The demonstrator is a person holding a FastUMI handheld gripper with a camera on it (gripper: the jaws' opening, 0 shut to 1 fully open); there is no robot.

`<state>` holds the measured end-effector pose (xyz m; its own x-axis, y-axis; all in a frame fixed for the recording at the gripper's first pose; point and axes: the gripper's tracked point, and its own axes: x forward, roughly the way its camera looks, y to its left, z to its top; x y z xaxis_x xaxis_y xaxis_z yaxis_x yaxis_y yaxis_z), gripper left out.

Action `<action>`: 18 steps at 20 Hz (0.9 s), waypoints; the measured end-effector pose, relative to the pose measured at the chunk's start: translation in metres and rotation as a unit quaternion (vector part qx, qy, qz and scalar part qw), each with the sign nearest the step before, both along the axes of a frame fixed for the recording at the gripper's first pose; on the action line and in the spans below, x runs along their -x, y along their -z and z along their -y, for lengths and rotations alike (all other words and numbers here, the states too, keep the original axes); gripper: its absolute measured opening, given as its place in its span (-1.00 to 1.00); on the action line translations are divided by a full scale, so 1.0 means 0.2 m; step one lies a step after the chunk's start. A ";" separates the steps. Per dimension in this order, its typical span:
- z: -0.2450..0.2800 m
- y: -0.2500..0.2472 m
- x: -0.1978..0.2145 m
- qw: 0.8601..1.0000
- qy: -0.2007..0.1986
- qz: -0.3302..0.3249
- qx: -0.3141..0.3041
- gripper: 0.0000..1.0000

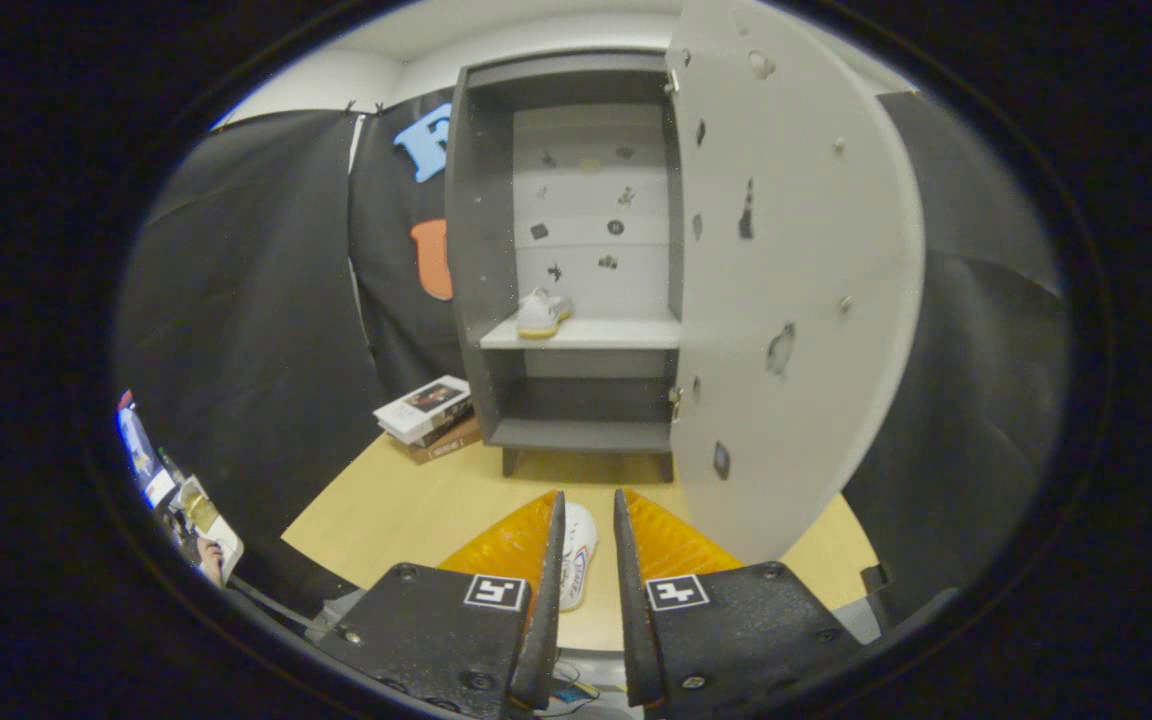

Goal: Open the shoe cabinet door, grab the shoes and put them into the shoe cabinet, then close the shoe cabinet door.

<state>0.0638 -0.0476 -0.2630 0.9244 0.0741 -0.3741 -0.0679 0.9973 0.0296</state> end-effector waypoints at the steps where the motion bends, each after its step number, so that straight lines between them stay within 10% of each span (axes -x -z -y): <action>1: -0.04 0.12 -0.05 1.000 -0.004 -0.019 -0.001 -0.39; 18: -0.30 1.31 -0.65 0.976 0.000 -0.218 -0.016 -0.16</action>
